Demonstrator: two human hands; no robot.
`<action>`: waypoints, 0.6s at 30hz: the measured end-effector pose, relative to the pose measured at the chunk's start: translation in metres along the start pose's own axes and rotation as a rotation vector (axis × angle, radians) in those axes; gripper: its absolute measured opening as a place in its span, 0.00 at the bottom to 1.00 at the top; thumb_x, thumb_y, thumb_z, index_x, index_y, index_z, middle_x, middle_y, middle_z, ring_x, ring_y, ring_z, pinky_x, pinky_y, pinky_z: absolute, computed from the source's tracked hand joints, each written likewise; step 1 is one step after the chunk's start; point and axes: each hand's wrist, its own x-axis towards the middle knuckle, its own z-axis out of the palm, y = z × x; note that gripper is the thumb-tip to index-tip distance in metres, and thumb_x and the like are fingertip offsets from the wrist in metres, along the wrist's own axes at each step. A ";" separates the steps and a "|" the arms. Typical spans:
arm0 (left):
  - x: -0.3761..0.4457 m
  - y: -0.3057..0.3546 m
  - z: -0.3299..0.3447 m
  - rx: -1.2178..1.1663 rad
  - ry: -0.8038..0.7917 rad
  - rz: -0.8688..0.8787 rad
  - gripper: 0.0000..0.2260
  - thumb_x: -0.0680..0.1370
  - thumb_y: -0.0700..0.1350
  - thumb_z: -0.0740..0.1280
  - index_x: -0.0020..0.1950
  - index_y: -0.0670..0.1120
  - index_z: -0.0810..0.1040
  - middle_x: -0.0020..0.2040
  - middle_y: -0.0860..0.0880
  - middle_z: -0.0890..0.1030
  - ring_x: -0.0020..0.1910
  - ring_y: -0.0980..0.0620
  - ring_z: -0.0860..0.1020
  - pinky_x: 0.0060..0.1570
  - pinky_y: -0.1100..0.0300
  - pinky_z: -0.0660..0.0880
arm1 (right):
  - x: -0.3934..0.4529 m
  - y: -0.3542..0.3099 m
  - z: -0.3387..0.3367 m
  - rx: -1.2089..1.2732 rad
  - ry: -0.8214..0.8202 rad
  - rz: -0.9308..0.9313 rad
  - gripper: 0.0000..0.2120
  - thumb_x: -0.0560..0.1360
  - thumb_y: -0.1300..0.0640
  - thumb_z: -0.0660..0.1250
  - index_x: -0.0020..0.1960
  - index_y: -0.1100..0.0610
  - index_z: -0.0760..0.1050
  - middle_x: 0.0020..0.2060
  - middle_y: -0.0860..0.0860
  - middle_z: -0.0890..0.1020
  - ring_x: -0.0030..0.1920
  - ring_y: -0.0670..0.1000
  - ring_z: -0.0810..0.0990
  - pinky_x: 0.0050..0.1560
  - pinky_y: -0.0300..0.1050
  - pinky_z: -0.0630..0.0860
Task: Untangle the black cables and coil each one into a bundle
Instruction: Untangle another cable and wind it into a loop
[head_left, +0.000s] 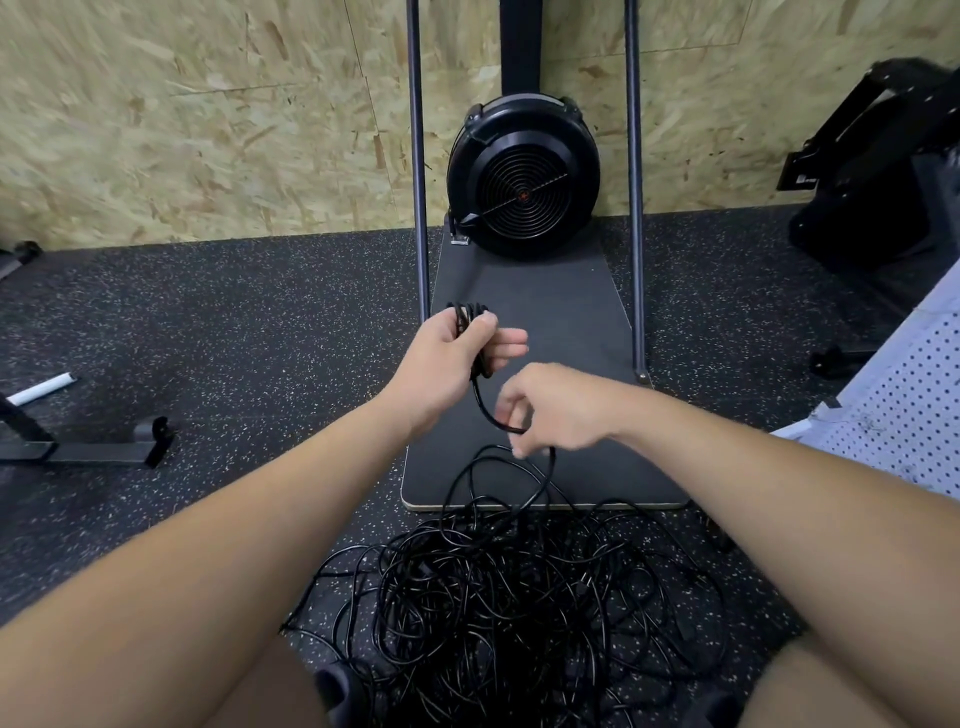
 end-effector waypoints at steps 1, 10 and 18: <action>-0.001 -0.002 0.000 0.046 -0.024 0.004 0.08 0.91 0.44 0.62 0.61 0.38 0.73 0.57 0.40 0.89 0.57 0.42 0.88 0.59 0.49 0.84 | -0.004 -0.001 -0.003 -0.009 0.020 -0.020 0.08 0.75 0.60 0.78 0.53 0.54 0.84 0.39 0.43 0.89 0.34 0.40 0.84 0.48 0.45 0.82; -0.004 -0.009 -0.005 0.767 -0.038 0.163 0.17 0.85 0.60 0.62 0.53 0.46 0.74 0.47 0.49 0.86 0.49 0.46 0.84 0.57 0.41 0.79 | -0.020 0.004 -0.020 0.632 0.245 0.124 0.01 0.79 0.69 0.72 0.51 0.65 0.82 0.41 0.61 0.89 0.35 0.53 0.86 0.43 0.51 0.84; -0.007 -0.001 0.006 0.910 -0.204 0.248 0.12 0.89 0.51 0.61 0.54 0.44 0.65 0.39 0.48 0.78 0.38 0.43 0.74 0.44 0.44 0.73 | -0.020 0.007 -0.037 1.079 -0.145 0.212 0.10 0.81 0.70 0.71 0.50 0.57 0.78 0.38 0.50 0.83 0.35 0.45 0.78 0.41 0.38 0.78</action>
